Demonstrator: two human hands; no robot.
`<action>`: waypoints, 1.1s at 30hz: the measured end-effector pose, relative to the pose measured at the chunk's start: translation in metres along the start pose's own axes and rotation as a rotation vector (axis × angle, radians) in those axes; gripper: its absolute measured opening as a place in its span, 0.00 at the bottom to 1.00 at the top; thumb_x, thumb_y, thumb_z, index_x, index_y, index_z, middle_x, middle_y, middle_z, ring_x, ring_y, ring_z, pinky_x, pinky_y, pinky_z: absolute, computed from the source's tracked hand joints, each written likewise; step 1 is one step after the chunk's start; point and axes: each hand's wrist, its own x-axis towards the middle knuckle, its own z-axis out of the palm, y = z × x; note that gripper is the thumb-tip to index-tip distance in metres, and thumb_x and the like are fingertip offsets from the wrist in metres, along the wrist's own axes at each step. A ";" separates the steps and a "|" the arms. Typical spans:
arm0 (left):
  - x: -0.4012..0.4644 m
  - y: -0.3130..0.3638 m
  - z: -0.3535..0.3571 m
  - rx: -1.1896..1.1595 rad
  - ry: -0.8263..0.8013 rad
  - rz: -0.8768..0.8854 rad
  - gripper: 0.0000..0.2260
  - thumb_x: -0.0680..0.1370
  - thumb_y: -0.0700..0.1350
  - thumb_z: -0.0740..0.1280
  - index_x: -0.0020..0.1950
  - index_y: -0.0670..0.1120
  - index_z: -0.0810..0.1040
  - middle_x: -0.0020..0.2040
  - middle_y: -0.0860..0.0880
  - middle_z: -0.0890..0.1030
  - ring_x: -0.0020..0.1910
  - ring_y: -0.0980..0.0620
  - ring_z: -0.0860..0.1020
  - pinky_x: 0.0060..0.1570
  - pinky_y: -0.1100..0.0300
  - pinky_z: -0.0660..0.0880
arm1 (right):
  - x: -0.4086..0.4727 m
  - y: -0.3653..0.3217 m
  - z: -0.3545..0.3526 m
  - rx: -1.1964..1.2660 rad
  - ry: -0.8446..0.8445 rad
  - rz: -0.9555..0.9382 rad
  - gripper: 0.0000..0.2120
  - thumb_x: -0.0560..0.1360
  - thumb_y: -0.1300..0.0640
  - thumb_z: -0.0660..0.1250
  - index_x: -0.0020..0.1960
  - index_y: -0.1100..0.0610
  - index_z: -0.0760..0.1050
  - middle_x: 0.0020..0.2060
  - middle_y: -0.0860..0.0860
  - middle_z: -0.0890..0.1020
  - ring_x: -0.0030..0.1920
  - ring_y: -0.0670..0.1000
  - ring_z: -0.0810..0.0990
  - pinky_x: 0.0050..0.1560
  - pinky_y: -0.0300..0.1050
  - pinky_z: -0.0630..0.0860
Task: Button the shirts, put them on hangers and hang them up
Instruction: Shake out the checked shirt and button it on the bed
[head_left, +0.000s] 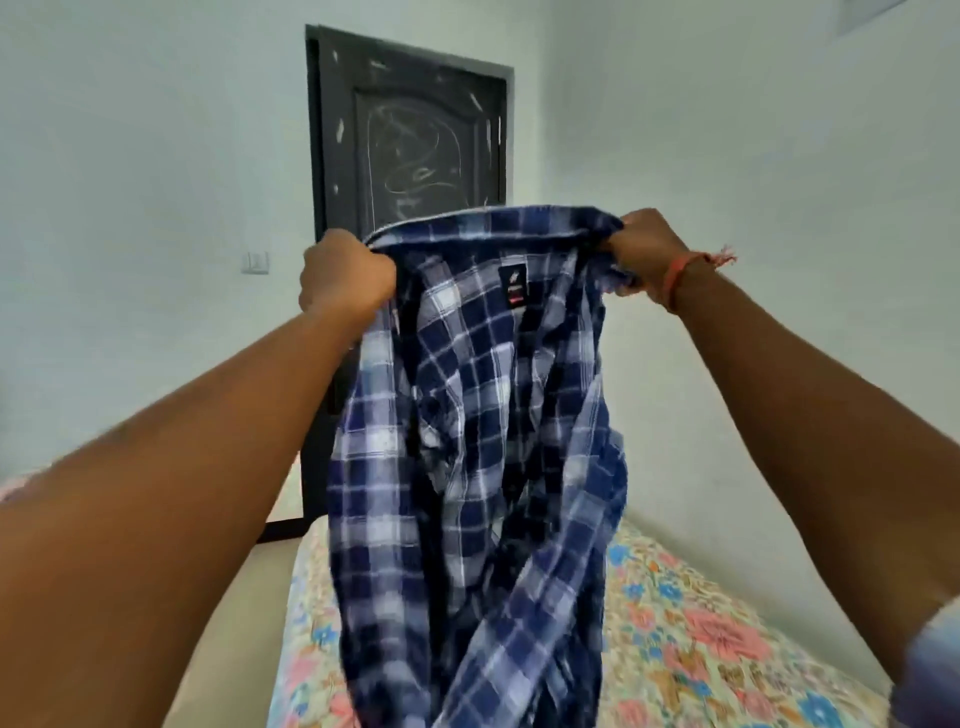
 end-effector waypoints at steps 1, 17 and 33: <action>0.001 0.005 -0.004 -0.045 -0.024 -0.015 0.10 0.74 0.41 0.65 0.52 0.37 0.76 0.53 0.38 0.80 0.51 0.37 0.79 0.49 0.49 0.79 | -0.001 -0.004 -0.003 0.165 0.020 0.014 0.13 0.74 0.70 0.61 0.32 0.59 0.69 0.24 0.56 0.72 0.20 0.52 0.72 0.28 0.42 0.65; -0.010 0.011 -0.039 -0.272 -0.368 -0.260 0.15 0.79 0.50 0.58 0.51 0.40 0.76 0.40 0.42 0.80 0.35 0.44 0.79 0.43 0.52 0.79 | -0.001 -0.030 -0.010 -0.115 0.095 0.034 0.04 0.71 0.66 0.69 0.40 0.62 0.74 0.36 0.59 0.79 0.30 0.57 0.79 0.25 0.44 0.76; -0.017 -0.035 0.030 -1.014 -0.921 -0.440 0.23 0.84 0.58 0.50 0.76 0.50 0.63 0.71 0.42 0.73 0.53 0.36 0.82 0.33 0.59 0.79 | -0.004 0.020 0.047 0.494 -0.391 0.288 0.09 0.82 0.58 0.57 0.52 0.55 0.76 0.42 0.52 0.85 0.45 0.50 0.84 0.54 0.55 0.77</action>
